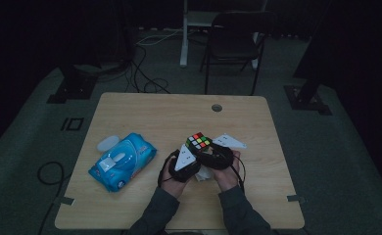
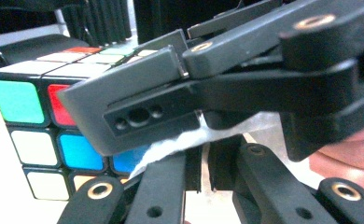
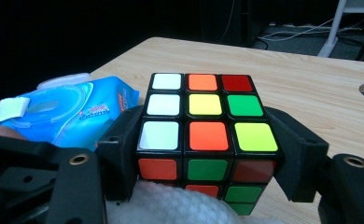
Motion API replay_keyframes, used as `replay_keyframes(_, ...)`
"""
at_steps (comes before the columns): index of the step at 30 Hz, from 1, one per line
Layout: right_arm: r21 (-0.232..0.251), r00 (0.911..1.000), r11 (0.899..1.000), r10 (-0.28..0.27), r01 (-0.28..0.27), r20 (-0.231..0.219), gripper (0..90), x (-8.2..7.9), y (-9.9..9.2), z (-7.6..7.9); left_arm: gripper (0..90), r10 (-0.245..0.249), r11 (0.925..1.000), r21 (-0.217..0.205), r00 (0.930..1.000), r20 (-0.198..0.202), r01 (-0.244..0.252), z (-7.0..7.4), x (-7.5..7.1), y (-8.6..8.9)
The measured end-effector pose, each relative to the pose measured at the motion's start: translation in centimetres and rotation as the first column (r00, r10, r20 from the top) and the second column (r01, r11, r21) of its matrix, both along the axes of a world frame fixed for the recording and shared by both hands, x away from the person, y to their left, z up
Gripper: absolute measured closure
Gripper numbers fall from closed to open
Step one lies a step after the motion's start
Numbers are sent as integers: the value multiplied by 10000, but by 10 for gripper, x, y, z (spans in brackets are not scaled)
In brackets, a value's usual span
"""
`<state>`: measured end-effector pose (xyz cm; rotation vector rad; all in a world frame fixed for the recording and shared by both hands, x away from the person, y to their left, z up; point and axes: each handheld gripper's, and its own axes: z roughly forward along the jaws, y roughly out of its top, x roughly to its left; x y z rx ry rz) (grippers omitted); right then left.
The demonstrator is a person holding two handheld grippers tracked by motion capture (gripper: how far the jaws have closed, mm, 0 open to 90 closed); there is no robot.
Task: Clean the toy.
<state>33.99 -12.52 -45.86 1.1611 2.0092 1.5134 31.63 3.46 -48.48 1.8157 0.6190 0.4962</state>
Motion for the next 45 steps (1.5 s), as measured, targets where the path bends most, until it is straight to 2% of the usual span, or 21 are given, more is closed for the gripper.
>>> replay_keyframes(9,-5,9999,9999,-154,154,-62,341,1,-2,-1,857,110,9999,-71,9999,-30,-110,-2,-2,1)
replay_keyframes(20,226,9998,9997,-53,58,-187,341,0,-1,0,848,62,9986,-532,10000,4,-62,0,-1,-1)
replay_keyframes(26,215,9999,9997,-89,91,-119,342,0,-2,2,859,117,9999,-40,9999,-39,-117,-4,0,-2)
replay_keyframes(29,216,9999,9997,-109,111,-94,341,0,-3,3,866,131,9992,389,9999,-45,-129,-8,0,-3)
replay_keyframes(34,261,9999,9996,-118,120,-88,341,0,-4,3,871,131,9991,416,9999,-78,-127,-7,1,-4)
replay_keyframes(37,200,9999,9997,-100,102,-111,342,0,-4,1,872,96,9997,235,9999,84,-98,0,-1,-3)
replay_keyframes(41,272,9998,9996,-76,82,-197,341,0,-4,-1,872,83,9994,338,9996,272,-93,5,-2,-3)
replay_keyframes(45,179,9999,9998,-93,95,-133,341,0,-3,1,874,88,9994,346,9996,251,-97,4,-1,-3)
